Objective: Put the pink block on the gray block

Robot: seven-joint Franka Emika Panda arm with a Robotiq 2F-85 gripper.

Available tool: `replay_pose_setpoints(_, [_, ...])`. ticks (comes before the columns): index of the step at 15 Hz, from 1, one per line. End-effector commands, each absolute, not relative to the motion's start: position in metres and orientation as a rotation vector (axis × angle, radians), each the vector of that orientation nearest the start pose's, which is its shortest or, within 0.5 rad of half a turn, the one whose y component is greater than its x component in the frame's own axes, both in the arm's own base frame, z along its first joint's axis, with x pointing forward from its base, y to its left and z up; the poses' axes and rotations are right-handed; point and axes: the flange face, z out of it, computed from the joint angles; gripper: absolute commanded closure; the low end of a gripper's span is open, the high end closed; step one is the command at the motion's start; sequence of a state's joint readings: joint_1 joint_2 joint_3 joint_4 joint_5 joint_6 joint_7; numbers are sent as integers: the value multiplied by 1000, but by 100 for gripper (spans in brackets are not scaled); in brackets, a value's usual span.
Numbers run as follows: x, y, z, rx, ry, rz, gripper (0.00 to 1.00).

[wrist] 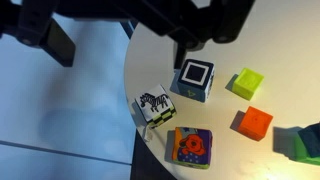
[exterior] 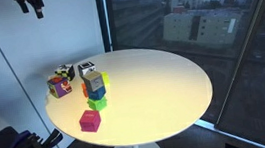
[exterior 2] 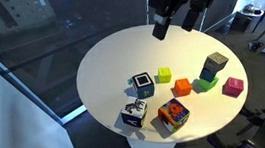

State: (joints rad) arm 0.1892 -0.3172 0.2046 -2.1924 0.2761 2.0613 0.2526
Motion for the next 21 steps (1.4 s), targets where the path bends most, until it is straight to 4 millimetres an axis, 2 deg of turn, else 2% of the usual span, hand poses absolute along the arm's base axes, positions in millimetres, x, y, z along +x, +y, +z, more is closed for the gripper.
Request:
replay_pose_setpoints(1, [434, 204, 533, -2898, -40, -166, 0])
replay_pose_setpoints(12, [433, 200, 533, -2900, -35, -162, 0])
replay_pose_setpoints(21, [430, 167, 532, -2969, 54, -112, 0])
